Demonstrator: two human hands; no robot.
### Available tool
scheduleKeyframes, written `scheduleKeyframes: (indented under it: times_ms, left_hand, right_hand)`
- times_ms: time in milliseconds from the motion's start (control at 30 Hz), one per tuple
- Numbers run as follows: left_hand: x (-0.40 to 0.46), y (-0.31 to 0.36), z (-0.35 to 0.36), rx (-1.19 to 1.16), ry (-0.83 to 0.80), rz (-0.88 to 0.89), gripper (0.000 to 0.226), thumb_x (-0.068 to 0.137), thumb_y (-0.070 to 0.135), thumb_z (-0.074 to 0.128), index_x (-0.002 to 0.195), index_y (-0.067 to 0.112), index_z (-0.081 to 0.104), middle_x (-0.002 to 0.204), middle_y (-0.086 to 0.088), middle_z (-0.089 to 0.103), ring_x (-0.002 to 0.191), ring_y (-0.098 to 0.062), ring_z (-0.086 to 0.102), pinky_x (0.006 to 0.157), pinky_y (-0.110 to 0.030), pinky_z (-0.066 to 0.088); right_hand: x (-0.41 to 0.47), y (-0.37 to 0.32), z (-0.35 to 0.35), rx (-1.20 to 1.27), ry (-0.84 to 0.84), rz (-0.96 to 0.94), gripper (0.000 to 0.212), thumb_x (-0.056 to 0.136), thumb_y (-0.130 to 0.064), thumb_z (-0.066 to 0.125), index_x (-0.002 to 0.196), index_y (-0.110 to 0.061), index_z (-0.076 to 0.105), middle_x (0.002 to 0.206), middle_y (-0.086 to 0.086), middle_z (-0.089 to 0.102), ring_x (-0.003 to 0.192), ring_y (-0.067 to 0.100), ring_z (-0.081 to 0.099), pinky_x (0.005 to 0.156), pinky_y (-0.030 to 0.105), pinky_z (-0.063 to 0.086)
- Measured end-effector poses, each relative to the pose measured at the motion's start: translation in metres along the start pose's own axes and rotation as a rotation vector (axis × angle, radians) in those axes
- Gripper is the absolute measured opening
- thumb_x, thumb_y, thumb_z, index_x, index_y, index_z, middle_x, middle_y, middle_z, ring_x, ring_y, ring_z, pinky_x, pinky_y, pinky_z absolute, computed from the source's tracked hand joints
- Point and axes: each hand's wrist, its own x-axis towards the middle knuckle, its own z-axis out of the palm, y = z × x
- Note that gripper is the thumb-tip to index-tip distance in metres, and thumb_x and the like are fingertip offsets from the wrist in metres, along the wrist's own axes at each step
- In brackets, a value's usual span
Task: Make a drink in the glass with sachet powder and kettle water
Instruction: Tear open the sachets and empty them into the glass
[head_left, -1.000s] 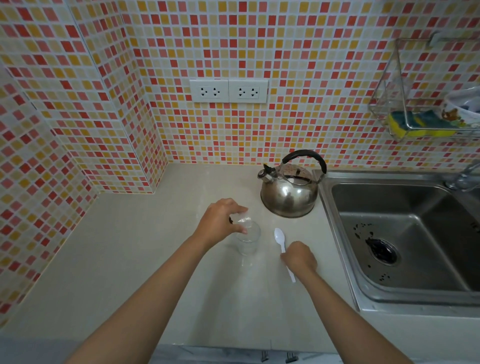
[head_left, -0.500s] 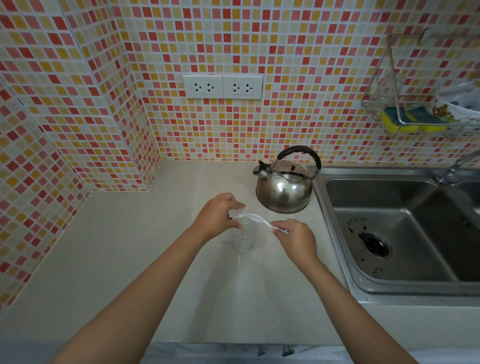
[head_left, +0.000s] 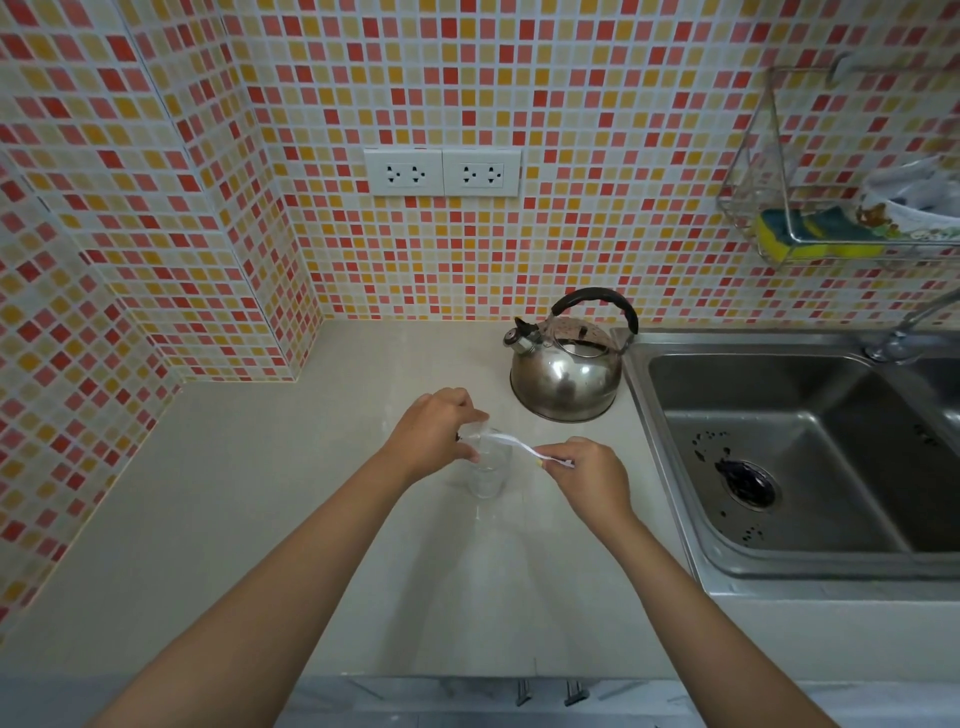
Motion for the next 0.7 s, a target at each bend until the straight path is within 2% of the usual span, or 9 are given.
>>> scheduleKeyframes:
  times_ms: [133,233,433,567,700]
  left_hand:
    - [0.000,0.002,-0.001,0.084,-0.040,0.038,0.057,0.079,0.036,0.075,0.132,0.024,0.059,0.116,0.000,0.058,0.097,-0.019,0.054,0.083,-0.028,0.044]
    - [0.001,0.002,-0.003,0.169,-0.060,0.087,0.053,0.081,0.034,0.073,0.132,0.024,0.059,0.115,-0.001,0.058,0.102,-0.021,0.054,0.081,-0.028,0.040]
    - [0.006,0.008,-0.011,0.368,-0.095,0.192,0.042,0.084,0.028,0.070,0.125,0.022,0.065,0.112,-0.003,0.060,0.101,-0.022,0.054,0.078,-0.030,0.038]
    - [0.008,0.014,-0.013,0.494,-0.134,0.253,0.035,0.086,0.021,0.068,0.121,0.017,0.066,0.111,-0.006,0.060,0.101,-0.023,0.054,0.081,-0.031,0.041]
    - [0.008,0.019,-0.013,0.642,-0.168,0.315,0.023,0.086,0.008,0.063,0.107,0.015,0.068,0.106,-0.005,0.057,0.099,-0.023,0.052,0.078,-0.033,0.039]
  right_hand:
    - [-0.002,-0.001,-0.003,-0.047,0.024,-0.010,0.020,0.087,-0.020,0.065,0.102,-0.029,0.075,0.084,0.001,0.068,0.076,0.016,0.060,0.062,0.024,0.042]
    - [-0.003,0.000,-0.006,-0.048,0.043,0.012,0.020,0.088,-0.019,0.064,0.102,-0.029,0.075,0.087,0.001,0.068,0.080,0.017,0.061,0.064,0.026,0.045]
    - [-0.004,0.001,-0.007,-0.064,0.046,0.027,0.020,0.088,-0.018,0.064,0.103,-0.027,0.075,0.090,0.001,0.070,0.084,0.019,0.064,0.071,0.031,0.052]
    - [-0.004,-0.002,-0.006,-0.128,0.036,-0.002,0.020,0.088,-0.021,0.064,0.104,-0.029,0.074,0.087,0.003,0.069,0.080,0.021,0.063,0.065,0.030,0.049]
    - [-0.003,-0.004,-0.004,-0.250,0.029,-0.066,0.023,0.088,-0.017,0.063,0.105,-0.028,0.073,0.082,0.006,0.067,0.077,0.024,0.062,0.060,0.031,0.045]
